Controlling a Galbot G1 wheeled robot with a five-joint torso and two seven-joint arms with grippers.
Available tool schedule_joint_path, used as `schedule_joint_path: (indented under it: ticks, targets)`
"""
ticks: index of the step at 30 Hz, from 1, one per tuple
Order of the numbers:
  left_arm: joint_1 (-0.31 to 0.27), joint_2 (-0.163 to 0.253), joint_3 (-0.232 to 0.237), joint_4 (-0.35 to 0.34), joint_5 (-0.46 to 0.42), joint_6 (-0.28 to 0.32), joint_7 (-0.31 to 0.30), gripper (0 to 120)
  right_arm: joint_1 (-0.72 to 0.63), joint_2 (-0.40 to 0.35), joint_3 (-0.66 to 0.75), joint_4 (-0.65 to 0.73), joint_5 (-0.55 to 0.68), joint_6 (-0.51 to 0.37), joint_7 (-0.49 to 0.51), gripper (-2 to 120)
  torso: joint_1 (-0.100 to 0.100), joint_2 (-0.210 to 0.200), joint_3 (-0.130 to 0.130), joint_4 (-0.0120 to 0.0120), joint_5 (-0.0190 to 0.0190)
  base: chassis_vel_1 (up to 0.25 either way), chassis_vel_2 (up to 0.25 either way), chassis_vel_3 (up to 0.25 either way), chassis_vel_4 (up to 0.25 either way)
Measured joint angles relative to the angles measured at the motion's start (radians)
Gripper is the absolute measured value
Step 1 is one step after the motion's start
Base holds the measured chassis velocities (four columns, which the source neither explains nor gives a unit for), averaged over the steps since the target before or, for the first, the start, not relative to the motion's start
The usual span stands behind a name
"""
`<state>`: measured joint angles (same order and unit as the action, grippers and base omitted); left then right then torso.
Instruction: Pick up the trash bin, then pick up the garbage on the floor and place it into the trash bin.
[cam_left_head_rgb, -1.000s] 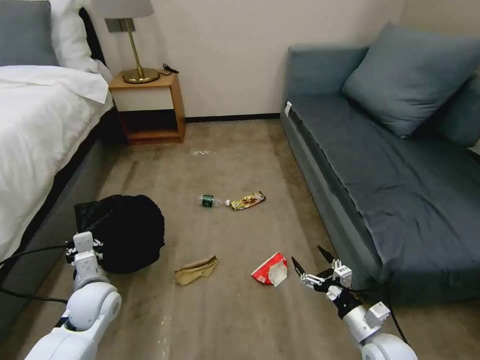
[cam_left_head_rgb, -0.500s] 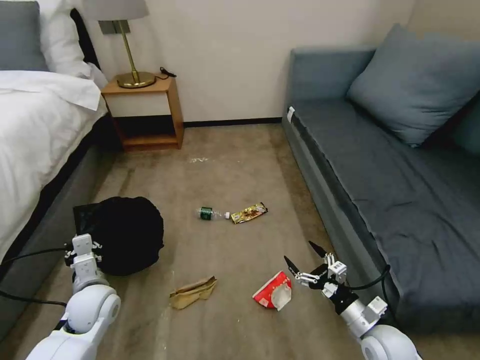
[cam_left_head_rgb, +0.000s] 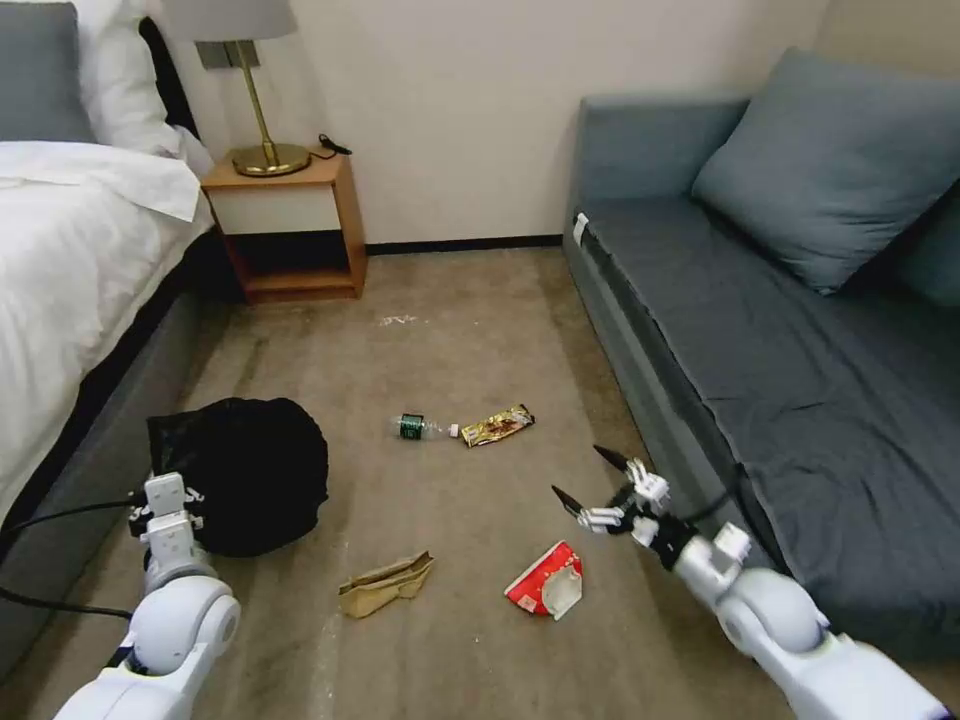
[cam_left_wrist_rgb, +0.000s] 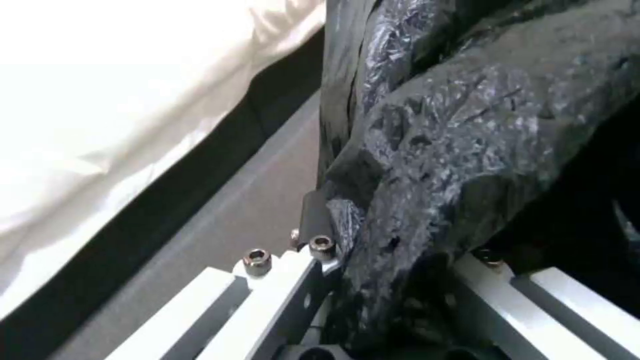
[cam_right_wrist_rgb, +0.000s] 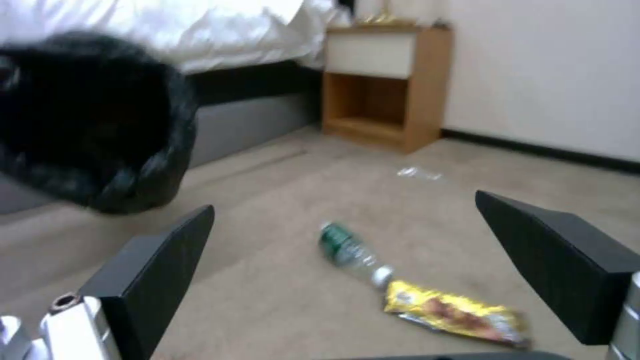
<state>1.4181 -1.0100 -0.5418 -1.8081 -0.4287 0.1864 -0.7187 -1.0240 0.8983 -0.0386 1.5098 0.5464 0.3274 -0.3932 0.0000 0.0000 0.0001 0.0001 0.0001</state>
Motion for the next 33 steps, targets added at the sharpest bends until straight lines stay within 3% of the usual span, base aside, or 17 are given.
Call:
schedule_joint_path:
  ticks: [5, 9, 14, 19, 21, 24, 27, 30, 31, 33]
  targets:
    - [0.001, -0.009, 0.002, -0.022, 0.021, 0.015, 0.003, 3, 0.175, 0.085, -0.181, -0.148, -0.011, 0.001, -0.018, 100, 0.0, 0.0, 0.0, -0.0003, 0.0, 0.0, 0.0, 0.0, 0.0]
    - [-0.004, -0.046, 0.013, -0.024, 0.046, 0.035, 0.007, 3, 0.338, 0.176, -0.35, -0.293, -0.038, 0.0, -0.032, 100, 0.0, 0.0, 0.0, 0.0001, -0.0007, 0.0, 0.0, 0.0, 0.0]
    - [0.0, -0.072, 0.015, -0.031, 0.072, 0.037, 0.008, 3, 0.423, 0.265, -0.464, -0.451, -0.104, -0.002, -0.088, 100, 0.0, 0.0, 0.0, 0.0, -0.0006, 0.0, 0.0, 0.0, 0.0]
    - [0.007, -0.079, 0.004, -0.048, 0.077, 0.037, 0.008, 3, 0.449, 0.338, -0.517, -0.562, -0.164, -0.006, -0.14, 100, 0.0, 0.0, 0.0, -0.0002, -0.0003, 0.0, 0.0, 0.0, 0.0]
    - [0.02, -0.085, -0.007, -0.067, 0.083, 0.037, 0.013, 3, 0.462, 0.429, -0.573, -0.653, -0.196, -0.026, -0.176, 100, 0.0, 0.0, 0.0, -0.0001, -0.0002, 0.0, 0.0, 0.0, 0.0]
    - [0.023, -0.098, -0.009, -0.076, 0.088, 0.037, 0.013, 3, 0.469, 0.468, -0.59, -0.691, -0.202, -0.031, -0.194, 100, 0.0, 0.0, 0.0, -0.0001, -0.0003, 0.0, 0.0, 0.0, 0.0]
    - [0.034, -0.13, -0.01, -0.096, 0.104, 0.037, 0.014, 3, 0.488, 0.567, -0.598, -0.798, -0.224, -0.024, -0.223, 100, 0.0, 0.0, 0.0, -0.0001, -0.0003, 0.0, 0.0, 0.0, 0.0]
    - [0.034, -0.13, -0.01, -0.096, 0.104, 0.037, 0.014, 3, 0.488, 0.567, -0.598, -0.798, -0.224, -0.024, -0.223, 100, 0.0, 0.0, 0.0, -0.0001, -0.0003, 0.0, 0.0, 0.0, 0.0]
    - [0.056, -0.141, -0.006, -0.108, 0.121, 0.036, 0.015, 3, 0.493, 0.631, -0.588, -0.886, -0.254, -0.003, -0.231, 100, 0.0, 0.0, 0.0, 0.0001, -0.0001, 0.0, 0.0, 0.0, 0.0]
    - [0.078, -0.142, -0.005, -0.11, 0.136, 0.028, 0.019, 3, 0.492, 0.66, -0.581, -0.942, -0.276, 0.017, -0.234, 100, 0.0, 0.0, 0.0, 0.0, -0.0003, 0.0, 0.0, 0.0, 0.0]
